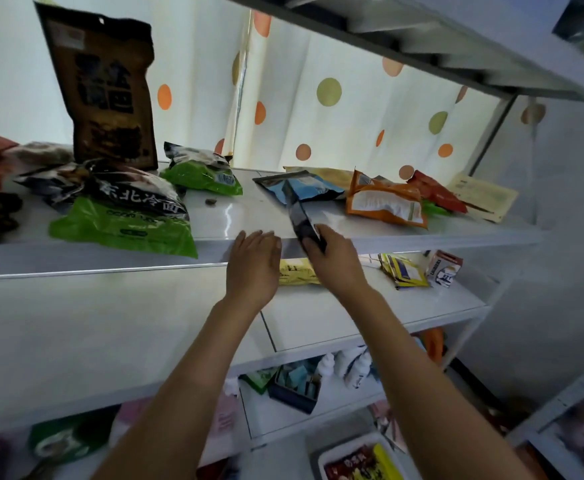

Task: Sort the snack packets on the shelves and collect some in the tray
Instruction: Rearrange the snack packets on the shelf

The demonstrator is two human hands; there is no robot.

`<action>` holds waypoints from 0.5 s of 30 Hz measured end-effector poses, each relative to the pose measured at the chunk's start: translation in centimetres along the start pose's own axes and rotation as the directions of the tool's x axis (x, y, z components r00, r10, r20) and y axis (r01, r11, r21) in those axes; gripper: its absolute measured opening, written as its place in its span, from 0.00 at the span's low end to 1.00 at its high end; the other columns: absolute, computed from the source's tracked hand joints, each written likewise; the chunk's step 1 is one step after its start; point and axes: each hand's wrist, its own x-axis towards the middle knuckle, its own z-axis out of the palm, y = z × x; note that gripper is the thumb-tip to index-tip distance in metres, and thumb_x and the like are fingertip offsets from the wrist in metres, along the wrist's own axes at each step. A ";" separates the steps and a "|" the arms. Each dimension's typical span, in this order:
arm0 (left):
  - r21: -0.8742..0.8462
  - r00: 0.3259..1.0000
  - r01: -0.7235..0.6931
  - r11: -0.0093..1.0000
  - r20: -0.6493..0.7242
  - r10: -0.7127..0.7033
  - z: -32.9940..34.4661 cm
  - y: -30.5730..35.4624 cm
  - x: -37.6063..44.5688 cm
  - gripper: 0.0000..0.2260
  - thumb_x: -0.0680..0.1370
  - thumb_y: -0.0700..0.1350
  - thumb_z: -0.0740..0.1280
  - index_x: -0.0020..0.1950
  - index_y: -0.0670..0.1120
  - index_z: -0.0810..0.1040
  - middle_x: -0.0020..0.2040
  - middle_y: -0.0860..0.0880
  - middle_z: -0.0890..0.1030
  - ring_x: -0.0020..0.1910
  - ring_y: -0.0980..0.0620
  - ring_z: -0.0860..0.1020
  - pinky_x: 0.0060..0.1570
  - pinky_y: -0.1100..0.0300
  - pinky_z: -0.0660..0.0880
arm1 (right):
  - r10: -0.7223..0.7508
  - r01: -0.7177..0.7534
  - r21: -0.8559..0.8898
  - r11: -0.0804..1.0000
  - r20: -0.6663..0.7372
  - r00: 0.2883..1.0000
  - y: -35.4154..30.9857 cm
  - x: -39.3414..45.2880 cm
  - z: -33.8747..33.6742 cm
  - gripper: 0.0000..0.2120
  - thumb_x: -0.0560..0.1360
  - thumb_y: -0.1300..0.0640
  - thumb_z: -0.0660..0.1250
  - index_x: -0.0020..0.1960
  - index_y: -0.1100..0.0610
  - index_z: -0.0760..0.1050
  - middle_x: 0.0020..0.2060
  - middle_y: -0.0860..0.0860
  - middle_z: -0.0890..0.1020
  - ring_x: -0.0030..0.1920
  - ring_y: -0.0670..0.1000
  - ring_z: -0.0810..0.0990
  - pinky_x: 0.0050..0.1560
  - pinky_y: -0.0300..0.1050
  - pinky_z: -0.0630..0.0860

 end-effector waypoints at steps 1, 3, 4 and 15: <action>-0.168 0.991 0.125 0.978 0.061 -0.116 -0.9 1.2 -0.9 0.15 0.84 0.46 0.54 0.56 0.42 0.80 0.54 0.44 0.81 0.59 0.43 0.77 0.61 0.52 0.68 | 0.050 -0.051 0.213 0.976 0.010 0.999 -0.1 -1.6 -0.5 0.08 0.81 0.54 0.63 0.56 0.55 0.78 0.46 0.52 0.84 0.44 0.52 0.80 0.42 0.45 0.72; -0.413 0.932 0.351 0.840 0.236 -0.274 -2.1 4.1 -3.1 0.16 0.84 0.52 0.55 0.55 0.46 0.79 0.49 0.52 0.80 0.52 0.53 0.78 0.50 0.61 0.71 | 0.123 -0.121 0.496 0.860 0.028 0.992 0.4 -5.3 -1.7 0.07 0.81 0.55 0.64 0.53 0.56 0.79 0.45 0.50 0.84 0.45 0.50 0.82 0.45 0.45 0.76; -0.492 0.904 0.420 0.763 0.305 -0.301 -2.6 5.8 -4.4 0.15 0.83 0.54 0.57 0.56 0.48 0.79 0.48 0.55 0.81 0.49 0.57 0.79 0.48 0.65 0.71 | 0.146 -0.140 0.597 0.790 0.038 0.989 0.9 -7.5 -2.2 0.07 0.80 0.55 0.65 0.53 0.55 0.80 0.45 0.50 0.85 0.47 0.49 0.83 0.46 0.45 0.79; -0.780 0.725 0.591 0.206 0.402 -0.559 -0.2 14.1 -19.6 0.10 0.76 0.40 0.70 0.56 0.39 0.81 0.50 0.40 0.85 0.49 0.42 0.83 0.52 0.49 0.79 | 0.216 -0.496 0.847 0.189 0.457 0.863 6.5 -24.4 -2.2 0.09 0.79 0.61 0.66 0.55 0.56 0.83 0.52 0.60 0.85 0.53 0.63 0.84 0.56 0.62 0.79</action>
